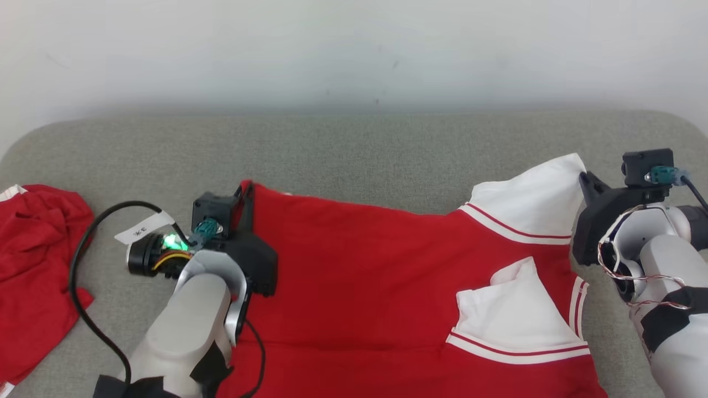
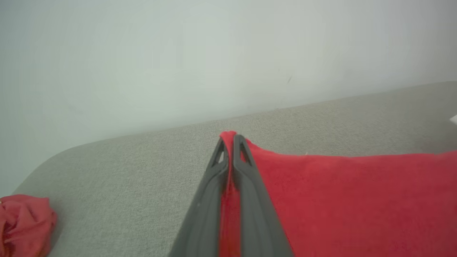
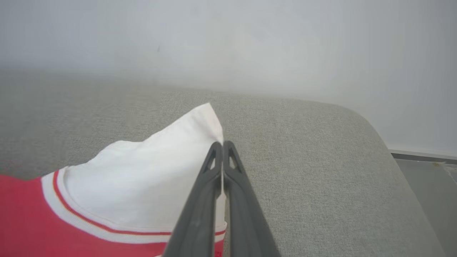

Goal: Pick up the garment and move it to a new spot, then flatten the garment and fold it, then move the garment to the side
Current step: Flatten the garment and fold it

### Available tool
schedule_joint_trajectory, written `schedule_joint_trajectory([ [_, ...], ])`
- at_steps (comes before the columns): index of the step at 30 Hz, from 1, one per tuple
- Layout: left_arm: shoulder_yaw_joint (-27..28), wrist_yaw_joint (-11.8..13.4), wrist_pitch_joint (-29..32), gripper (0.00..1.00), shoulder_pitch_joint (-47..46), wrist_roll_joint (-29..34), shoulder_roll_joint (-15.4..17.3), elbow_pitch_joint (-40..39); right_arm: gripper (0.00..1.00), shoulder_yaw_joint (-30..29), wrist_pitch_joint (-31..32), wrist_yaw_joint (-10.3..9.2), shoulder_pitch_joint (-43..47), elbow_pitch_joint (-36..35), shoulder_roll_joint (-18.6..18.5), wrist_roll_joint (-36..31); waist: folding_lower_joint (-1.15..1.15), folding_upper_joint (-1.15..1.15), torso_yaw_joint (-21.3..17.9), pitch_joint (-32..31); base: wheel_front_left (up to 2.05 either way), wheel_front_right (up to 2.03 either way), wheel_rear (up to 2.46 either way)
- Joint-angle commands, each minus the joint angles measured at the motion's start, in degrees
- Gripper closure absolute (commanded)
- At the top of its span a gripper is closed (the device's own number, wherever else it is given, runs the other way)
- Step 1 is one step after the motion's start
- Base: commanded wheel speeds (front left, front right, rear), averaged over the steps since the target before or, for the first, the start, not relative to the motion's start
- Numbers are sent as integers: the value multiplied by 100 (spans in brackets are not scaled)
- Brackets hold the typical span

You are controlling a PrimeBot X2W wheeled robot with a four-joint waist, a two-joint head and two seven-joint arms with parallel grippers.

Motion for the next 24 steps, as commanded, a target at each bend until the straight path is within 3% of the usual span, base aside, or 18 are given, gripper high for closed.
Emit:
schedule_joint_trajectory([
  [1, 18, 18, -26, 100, 19, 90, 26, -165, 100, 22, -86, -14, 9, 30, 54, -40, 1, 0, -5, 135, 0, 0, 0],
  [5, 90, -17, -27, 100, 404, 306, 161, -799, 100, 152, -233, -14, 145, 1, 36, 154, 1, 0, 42, 169, 0, 0, 0],
  [13, 313, -30, -28, 100, 1040, 448, 333, -1210, 100, 540, -392, -14, 535, -433, -229, 659, 1, 0, 39, 99, 0, 0, 0],
  [18, 398, -88, -29, 100, 1422, 623, 424, -1626, 100, 885, -382, -14, 1013, -1124, -546, 1119, 1, 0, 21, -7, 0, 0, 0],
  [24, 544, -86, -29, 100, 1949, 716, 508, -1832, 100, 1161, 71, -14, 1800, -2273, -1110, 1576, 1, 0, -71, -164, 0, 0, 0],
])
